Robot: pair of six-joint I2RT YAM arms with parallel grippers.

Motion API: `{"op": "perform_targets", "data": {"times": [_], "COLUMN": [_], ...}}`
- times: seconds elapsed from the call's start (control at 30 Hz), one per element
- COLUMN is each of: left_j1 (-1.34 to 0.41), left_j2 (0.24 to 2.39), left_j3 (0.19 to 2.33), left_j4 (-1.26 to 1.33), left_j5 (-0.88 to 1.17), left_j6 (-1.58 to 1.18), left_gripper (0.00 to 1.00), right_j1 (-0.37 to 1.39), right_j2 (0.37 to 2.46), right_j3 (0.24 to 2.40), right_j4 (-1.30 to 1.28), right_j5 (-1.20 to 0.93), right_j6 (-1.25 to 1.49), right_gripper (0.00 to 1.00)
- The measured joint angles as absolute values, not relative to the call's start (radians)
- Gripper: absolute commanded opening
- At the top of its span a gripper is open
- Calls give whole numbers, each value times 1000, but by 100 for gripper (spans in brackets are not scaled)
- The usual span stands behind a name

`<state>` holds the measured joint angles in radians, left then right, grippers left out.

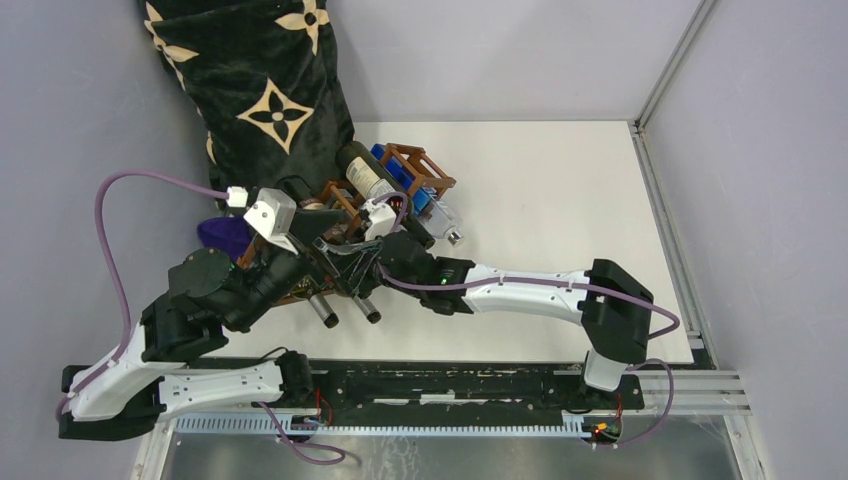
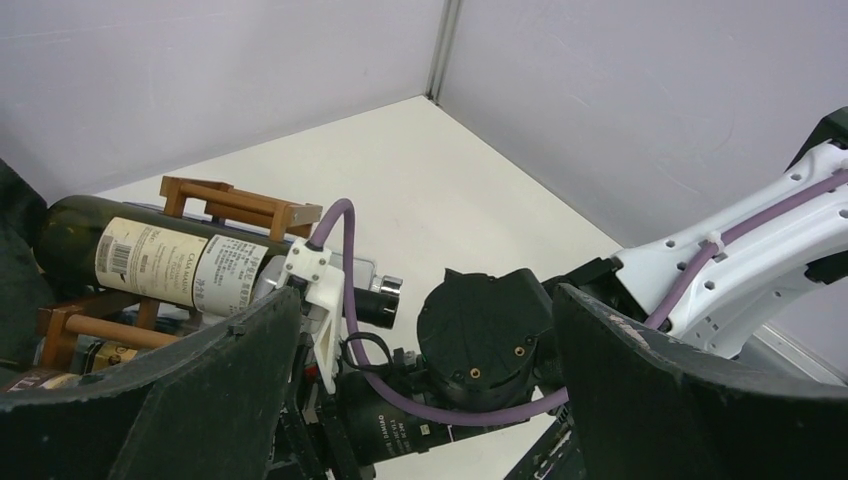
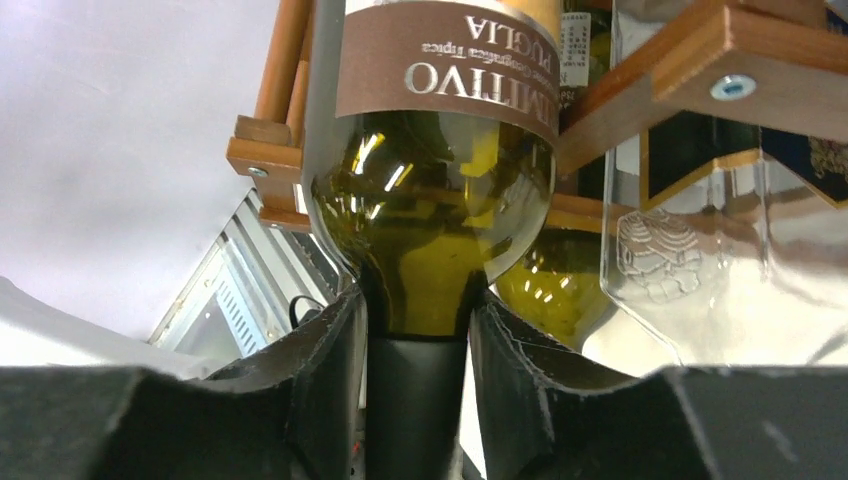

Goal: Put the wine bottle on the wine rack
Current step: Place the wine bottle in the wine rack, then reset both arms

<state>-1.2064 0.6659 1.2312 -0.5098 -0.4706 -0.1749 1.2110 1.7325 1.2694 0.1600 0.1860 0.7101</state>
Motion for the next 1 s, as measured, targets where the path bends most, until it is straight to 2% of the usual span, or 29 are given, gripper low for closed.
{"op": "perform_targets", "data": {"times": [0.1,0.63,1.0], "left_j1": [-1206,-1206,-1206], "left_j2": [663,658,663], "left_j3": [1231,1231,1231], "left_j4": [-519,-529,-517], "left_j5": [-471,-471,-461], "left_j6": [-175,-175,-175], "left_gripper": [100,100,100], "right_j1": [1211,1210,1210], "right_j2": [1750,1734,1559], "right_j3": [1299,1309,1168], "right_j4": [178,238,240], "right_j5": [191,207,144], "right_j6": [719,693,496], "right_gripper": [70,73,81]}}
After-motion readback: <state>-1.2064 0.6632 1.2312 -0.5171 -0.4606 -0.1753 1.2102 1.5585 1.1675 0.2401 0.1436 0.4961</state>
